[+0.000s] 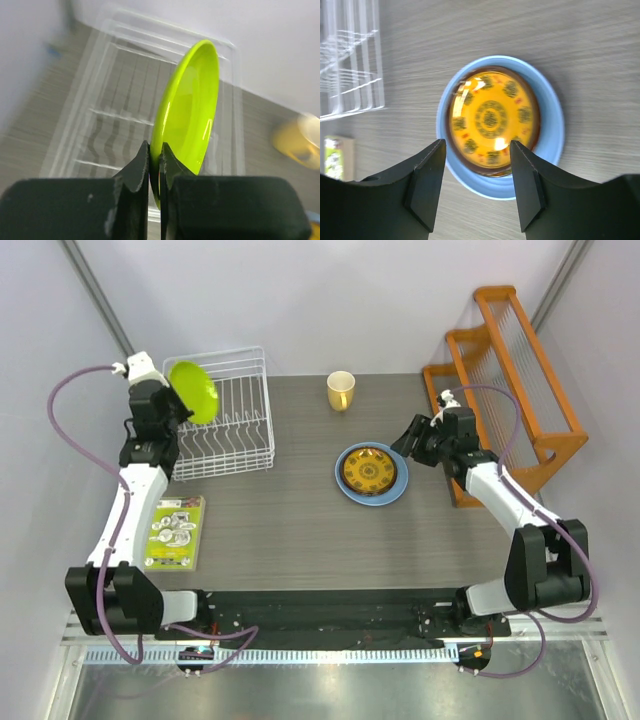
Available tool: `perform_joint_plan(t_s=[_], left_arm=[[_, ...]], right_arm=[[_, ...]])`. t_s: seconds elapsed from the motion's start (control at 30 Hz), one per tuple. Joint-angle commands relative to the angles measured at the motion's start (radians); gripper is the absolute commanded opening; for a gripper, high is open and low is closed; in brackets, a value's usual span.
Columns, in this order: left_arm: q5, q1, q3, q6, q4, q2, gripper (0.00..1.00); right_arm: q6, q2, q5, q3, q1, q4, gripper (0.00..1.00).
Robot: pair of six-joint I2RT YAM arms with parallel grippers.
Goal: Unload the plates from the dish rack
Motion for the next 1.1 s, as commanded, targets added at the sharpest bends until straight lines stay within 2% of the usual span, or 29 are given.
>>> perform_joint_plan(t_s=[0.0,0.07,0.17,0.23,0.37,0.5,0.8,1.07], left_arm=[[0.517,-0.001,-0.148,-0.294,0.077,-0.005,0.0],[0.665,-0.03,-0.208,-0.404,0.167,0.012,0.0],[0.785,-0.064,-0.3,-0.519,0.312,0.055,0.0],[0.818,-0.107,-0.33,-0.565,0.42,0.074,0.0],[0.816,-0.191,-0.348,-0.59,0.471,0.094,0.0],[0.827,-0.257,-0.351,-0.595,0.474,0.11,0.0],[0.821,-0.285,-0.402,-0.589,0.472,0.099,0.0],[0.754,-0.287,-0.414,-0.572,0.457,0.107,0.0]], right_arm=[[0.081,-0.078,-0.117,-0.055,0.019,0.142,0.6],[0.102,-0.098,-0.129,-0.075,0.03,0.154,0.6],[0.127,-0.108,-0.141,-0.089,0.053,0.214,0.63],[0.133,-0.099,-0.132,-0.08,0.069,0.222,0.63],[0.153,-0.04,-0.122,-0.058,0.138,0.246,0.64],[0.208,0.007,-0.151,-0.066,0.174,0.355,0.64],[0.251,0.075,-0.187,-0.066,0.22,0.452,0.64],[0.225,0.024,-0.12,-0.079,0.225,0.412,0.63]])
